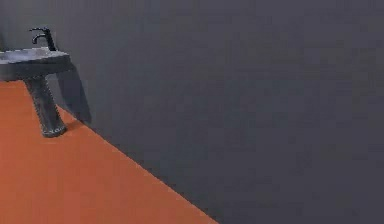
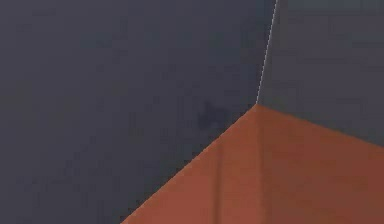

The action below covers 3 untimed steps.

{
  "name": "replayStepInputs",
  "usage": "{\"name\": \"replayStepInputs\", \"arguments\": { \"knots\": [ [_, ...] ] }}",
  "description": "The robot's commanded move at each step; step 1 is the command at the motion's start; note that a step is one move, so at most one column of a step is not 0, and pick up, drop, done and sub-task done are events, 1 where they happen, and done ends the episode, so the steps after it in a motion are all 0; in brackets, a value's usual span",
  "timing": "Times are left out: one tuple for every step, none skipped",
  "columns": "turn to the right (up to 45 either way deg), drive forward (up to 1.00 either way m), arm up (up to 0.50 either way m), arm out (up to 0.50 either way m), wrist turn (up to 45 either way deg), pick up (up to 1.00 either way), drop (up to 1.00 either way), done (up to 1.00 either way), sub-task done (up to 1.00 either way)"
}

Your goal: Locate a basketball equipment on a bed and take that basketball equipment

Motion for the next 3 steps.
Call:
{"name": "replayStepInputs", "arguments": {
  "knots": [
    [27.0,0.00,0.00,0.00,0.0,0.00,0.00,0.00,0.00],
    [0.0,0.35,0.00,0.00,0.0,0.00,0.00,0.00,0.00],
    [-45.0,0.00,0.00,0.00,0.0,0.00,0.00,0.00,0.00]
  ]
}}
